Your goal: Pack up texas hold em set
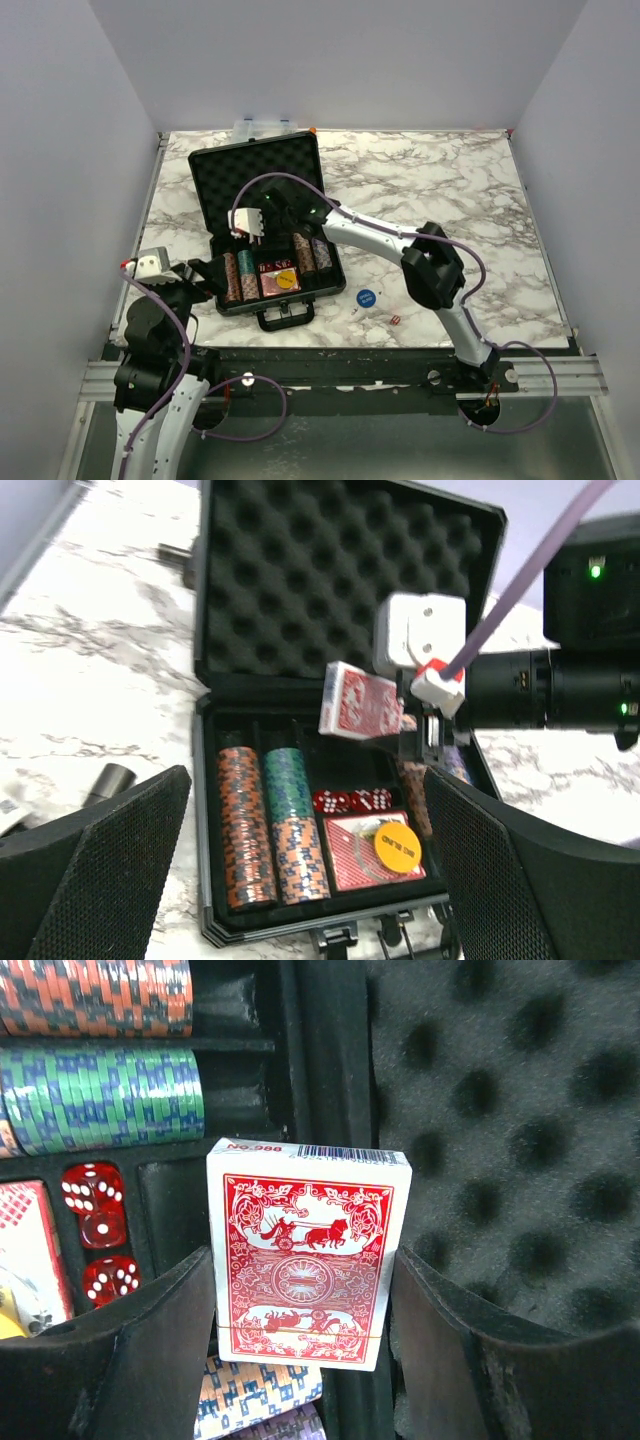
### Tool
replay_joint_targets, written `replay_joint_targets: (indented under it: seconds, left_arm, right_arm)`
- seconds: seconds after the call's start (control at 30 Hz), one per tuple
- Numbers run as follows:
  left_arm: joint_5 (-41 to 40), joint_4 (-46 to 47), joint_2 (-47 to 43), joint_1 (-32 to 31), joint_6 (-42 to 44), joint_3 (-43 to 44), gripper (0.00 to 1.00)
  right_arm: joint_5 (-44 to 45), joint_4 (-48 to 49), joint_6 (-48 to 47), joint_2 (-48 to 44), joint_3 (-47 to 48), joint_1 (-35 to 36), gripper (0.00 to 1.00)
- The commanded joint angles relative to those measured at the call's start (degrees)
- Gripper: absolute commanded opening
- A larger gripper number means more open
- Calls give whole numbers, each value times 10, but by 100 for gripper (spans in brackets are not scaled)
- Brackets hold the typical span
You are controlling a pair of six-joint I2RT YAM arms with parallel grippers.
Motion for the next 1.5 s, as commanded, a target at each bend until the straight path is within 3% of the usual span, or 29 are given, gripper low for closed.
replay_joint_targets:
  seconds: [0.0, 0.23, 1.17, 1.27, 1.47]
  left_arm:
    - [-121, 8, -37, -1, -31, -9, 99]
    - [-203, 9, -97, 0, -43, -23, 99]
    - [-164, 12, -91, 0, -24, -26, 99]
    - [-163, 12, -90, 0, -23, -26, 99]
    - [-162, 13, -88, 0, -22, -27, 99]
  right_arm:
    - [26, 2, -40, 28, 14, 8, 1]
    - [48, -28, -68, 46, 27, 14, 1]
    - [43, -148, -122, 68, 29, 30, 1]
    - [71, -142, -115, 74, 27, 34, 11]
    - [104, -127, -96, 71, 22, 40, 62]
